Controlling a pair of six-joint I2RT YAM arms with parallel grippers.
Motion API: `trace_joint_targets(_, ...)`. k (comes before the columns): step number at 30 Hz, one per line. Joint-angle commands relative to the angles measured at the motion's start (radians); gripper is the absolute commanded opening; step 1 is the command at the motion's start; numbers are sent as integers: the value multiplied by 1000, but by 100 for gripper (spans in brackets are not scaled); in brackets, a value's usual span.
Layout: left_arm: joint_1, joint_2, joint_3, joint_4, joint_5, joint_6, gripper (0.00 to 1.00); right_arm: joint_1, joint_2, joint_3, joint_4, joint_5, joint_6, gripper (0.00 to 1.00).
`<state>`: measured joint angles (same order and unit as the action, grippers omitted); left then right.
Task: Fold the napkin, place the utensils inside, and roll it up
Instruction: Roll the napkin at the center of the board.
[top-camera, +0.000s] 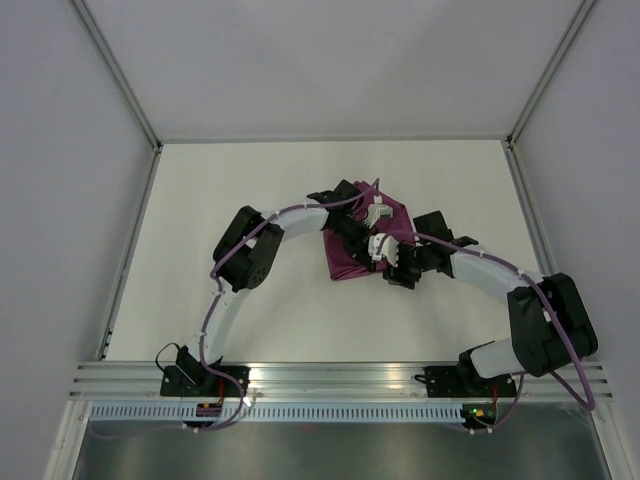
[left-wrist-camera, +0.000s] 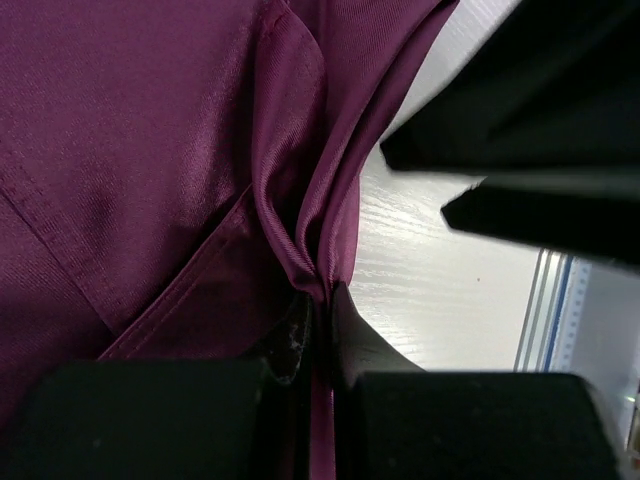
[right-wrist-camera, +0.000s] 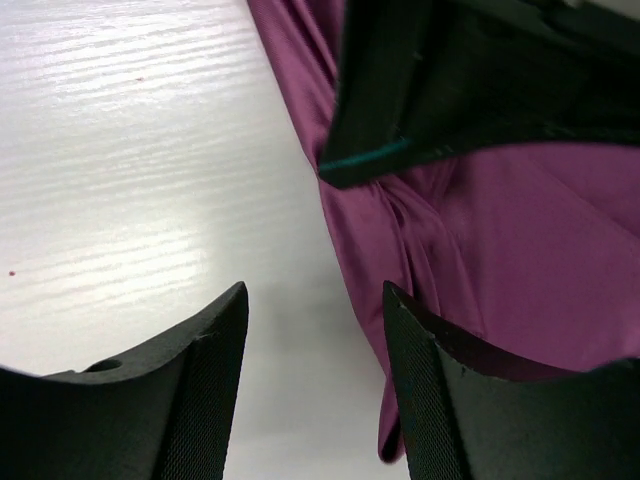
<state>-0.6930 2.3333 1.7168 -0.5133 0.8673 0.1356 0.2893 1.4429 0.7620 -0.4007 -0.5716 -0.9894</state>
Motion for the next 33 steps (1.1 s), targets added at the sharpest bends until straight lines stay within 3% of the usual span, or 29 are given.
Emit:
trace_joint_targets(1, 0, 69, 27, -117, 4, -34, 2, 80, -45, -61, 224, 102, 3, 62)
trace_joint_targets(12, 1, 124, 101, -171, 32, -82, 2, 235, -24, -144, 327, 219, -28, 59)
trace_joint_targets(25, 3, 159, 125, -234, 52, -57, 2, 243, 71, -144, 323, 276, -106, 55)
trace_joint_targets(30, 6, 164, 148, -258, 65, -47, 2, 243, 102, -135, 278, 286, -158, 52)
trace_joint_targets(33, 10, 162, 161, -266, 73, -48, 2, 243, 123, -104, 211, 280, -184, 41)
